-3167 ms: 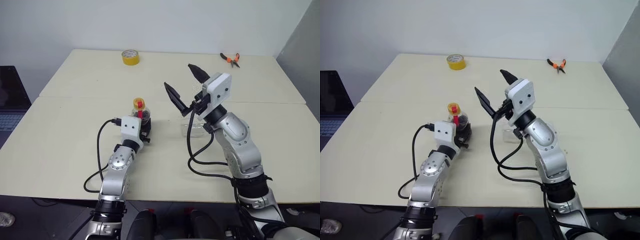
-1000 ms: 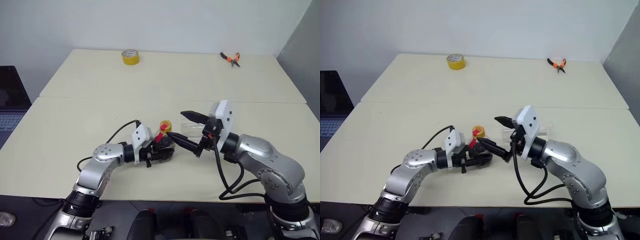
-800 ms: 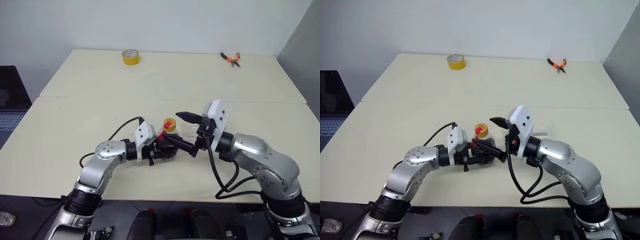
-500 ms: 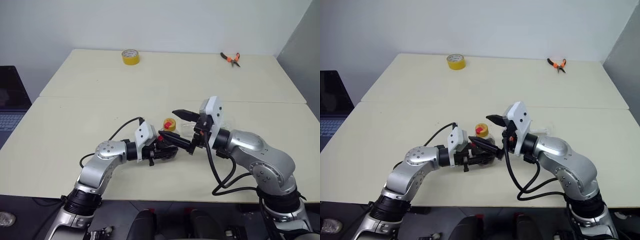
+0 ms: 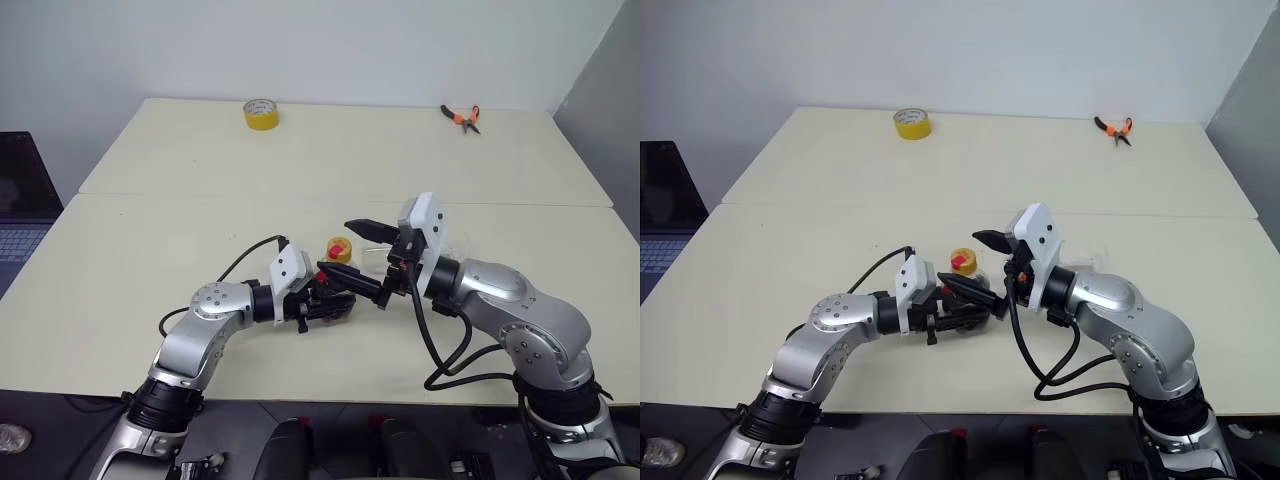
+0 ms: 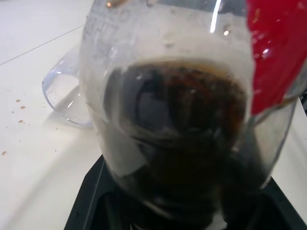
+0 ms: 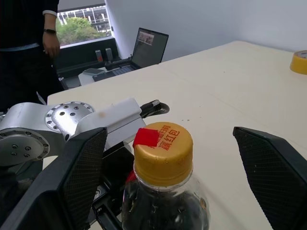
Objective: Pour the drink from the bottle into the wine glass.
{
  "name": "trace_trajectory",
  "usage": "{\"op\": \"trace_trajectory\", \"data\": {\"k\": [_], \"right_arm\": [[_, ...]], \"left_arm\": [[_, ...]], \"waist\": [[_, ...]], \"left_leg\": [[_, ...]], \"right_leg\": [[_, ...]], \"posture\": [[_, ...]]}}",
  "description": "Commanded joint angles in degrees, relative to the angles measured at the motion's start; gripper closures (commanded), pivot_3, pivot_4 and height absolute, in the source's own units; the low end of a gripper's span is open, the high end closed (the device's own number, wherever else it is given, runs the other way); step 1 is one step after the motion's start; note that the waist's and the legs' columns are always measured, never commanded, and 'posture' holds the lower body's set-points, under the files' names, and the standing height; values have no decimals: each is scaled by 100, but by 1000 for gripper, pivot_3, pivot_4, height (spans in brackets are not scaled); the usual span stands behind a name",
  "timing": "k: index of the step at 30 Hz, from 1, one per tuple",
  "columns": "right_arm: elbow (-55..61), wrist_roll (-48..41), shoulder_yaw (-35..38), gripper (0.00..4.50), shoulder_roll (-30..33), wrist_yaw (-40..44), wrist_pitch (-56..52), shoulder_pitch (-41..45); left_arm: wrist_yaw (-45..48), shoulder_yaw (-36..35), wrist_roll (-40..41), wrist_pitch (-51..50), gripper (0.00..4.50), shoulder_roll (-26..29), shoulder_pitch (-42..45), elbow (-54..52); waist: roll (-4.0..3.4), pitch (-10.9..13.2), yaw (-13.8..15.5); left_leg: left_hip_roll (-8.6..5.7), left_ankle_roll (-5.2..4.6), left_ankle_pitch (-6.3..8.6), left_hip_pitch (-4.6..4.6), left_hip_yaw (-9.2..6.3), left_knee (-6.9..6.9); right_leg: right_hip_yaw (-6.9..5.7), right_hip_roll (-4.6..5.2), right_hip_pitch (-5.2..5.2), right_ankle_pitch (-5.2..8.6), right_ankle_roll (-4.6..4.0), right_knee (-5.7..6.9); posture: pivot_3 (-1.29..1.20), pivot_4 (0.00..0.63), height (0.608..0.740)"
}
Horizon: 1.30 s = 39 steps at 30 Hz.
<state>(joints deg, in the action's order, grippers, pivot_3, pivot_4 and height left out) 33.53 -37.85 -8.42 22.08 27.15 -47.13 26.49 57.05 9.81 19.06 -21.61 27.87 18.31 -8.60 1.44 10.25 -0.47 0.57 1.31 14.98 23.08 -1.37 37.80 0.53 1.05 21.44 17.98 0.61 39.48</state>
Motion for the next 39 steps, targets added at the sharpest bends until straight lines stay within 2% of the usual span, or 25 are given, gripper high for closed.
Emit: {"op": "trace_trajectory", "data": {"k": [1,4,7,14,15,19,31,39], "right_arm": [[150,-82,134,0,10,-1,-14,155],[154,-72,148,0,6,-9,-33,156],[165,-71,142,596,17,9,-55,166],[147,20,74,3074,83,49,-67,162],[147,29,64,3240,91,55,-68,161],[153,106,3,3237,155,79,-52,154],[-113,207,-20,3237,328,528,273,118],[-823,480,-203,3237,831,1788,1061,530]], "left_arm": [[48,24,40,176,2685,-5,13,-239],[50,28,34,203,2685,-3,-1,-228],[52,24,21,239,2685,-1,-4,-191],[47,20,0,285,2685,-3,-35,-161],[46,20,-2,289,2688,-3,-36,-157],[43,15,-13,307,2958,-1,-49,-151],[52,13,-13,335,3349,10,-108,-163],[34,21,-6,333,3458,16,-118,-200]], "waist": [[0,0,0],[0,0,0],[0,0,0],[0,0,-1],[0,0,-1],[0,0,-1],[0,0,0],[0,0,0]], "left_leg": [[0,0,0,0,0,0],[0,0,0,0,0,0],[0,0,0,0,0,0],[0,0,0,0,0,0],[0,0,0,0,0,0],[0,0,0,0,0,0],[0,0,0,0,0,0],[0,-1,0,-1,1,2]], "right_leg": [[0,0,0,0,0,0],[0,0,0,0,0,0],[0,0,0,0,0,0],[0,0,0,0,0,0],[0,0,0,0,0,0],[0,0,0,0,0,0],[0,0,0,0,0,0],[-1,0,-1,0,0,-1]], "posture": [[0,150,740],[0,150,740],[0,150,740],[0,150,740],[0,150,740],[0,150,740],[0,150,740],[0,150,740]]}}
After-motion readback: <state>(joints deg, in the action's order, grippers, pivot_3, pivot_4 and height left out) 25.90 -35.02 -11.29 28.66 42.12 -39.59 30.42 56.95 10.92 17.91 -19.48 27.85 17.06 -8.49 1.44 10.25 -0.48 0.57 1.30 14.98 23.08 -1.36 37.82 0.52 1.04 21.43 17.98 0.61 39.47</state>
